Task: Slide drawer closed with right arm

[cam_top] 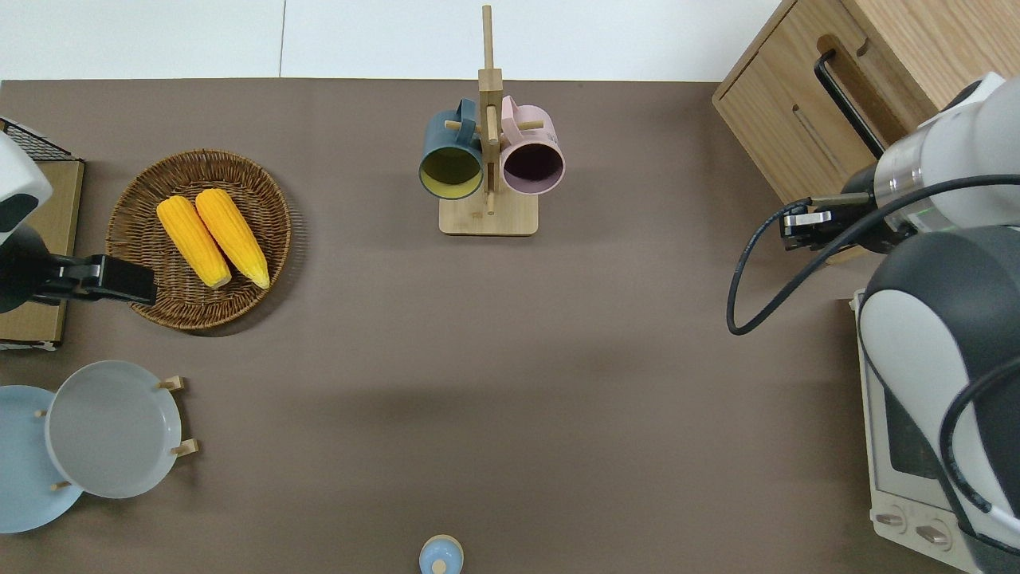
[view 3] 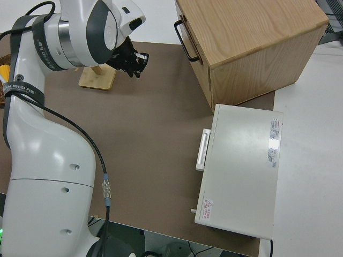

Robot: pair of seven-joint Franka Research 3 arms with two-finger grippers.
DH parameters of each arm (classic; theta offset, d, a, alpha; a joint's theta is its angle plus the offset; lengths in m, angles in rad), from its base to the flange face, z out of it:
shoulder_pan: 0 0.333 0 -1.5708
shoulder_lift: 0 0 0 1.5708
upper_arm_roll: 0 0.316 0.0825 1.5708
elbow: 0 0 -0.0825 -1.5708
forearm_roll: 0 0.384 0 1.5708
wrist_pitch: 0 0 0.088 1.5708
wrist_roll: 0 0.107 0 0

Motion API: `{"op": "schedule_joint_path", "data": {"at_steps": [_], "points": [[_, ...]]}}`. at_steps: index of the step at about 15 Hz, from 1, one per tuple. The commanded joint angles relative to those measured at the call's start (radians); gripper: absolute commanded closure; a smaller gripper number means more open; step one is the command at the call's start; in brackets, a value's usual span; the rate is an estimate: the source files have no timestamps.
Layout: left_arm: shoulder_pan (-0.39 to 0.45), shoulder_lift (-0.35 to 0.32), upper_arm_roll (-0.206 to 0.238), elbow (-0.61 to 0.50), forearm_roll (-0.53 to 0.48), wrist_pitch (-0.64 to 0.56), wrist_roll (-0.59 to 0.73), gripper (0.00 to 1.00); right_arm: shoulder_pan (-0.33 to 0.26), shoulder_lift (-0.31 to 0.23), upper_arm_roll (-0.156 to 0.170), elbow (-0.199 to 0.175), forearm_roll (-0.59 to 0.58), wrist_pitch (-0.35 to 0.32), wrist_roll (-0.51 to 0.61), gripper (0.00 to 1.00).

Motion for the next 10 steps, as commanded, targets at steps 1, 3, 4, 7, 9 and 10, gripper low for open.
{"op": "schedule_joint_path", "data": {"at_steps": [1,3,4,7,9,10], "points": [[0.004,0.013,-0.006,0.026,0.017,-0.020,0.010,0.01,0.002,-0.017,-0.008,-0.014,0.006,0.002,-0.028,0.017],[0.004,0.011,-0.006,0.026,0.017,-0.020,0.010,0.01,0.005,-0.017,-0.006,-0.013,0.007,-0.002,-0.028,0.017],[0.004,0.011,-0.006,0.026,0.017,-0.020,0.010,0.01,0.007,-0.017,-0.008,-0.013,0.003,-0.004,-0.028,0.017],[0.004,0.011,-0.006,0.026,0.017,-0.020,0.010,0.01,0.004,-0.018,-0.008,-0.013,-0.014,-0.022,-0.031,0.015],[0.004,0.011,-0.006,0.026,0.017,-0.020,0.010,0.01,0.009,-0.018,-0.005,-0.011,-0.037,-0.024,-0.036,0.015],[0.004,0.011,-0.006,0.026,0.017,-0.020,0.010,0.01,0.009,-0.018,-0.003,-0.013,-0.040,-0.025,-0.036,0.015]]}}
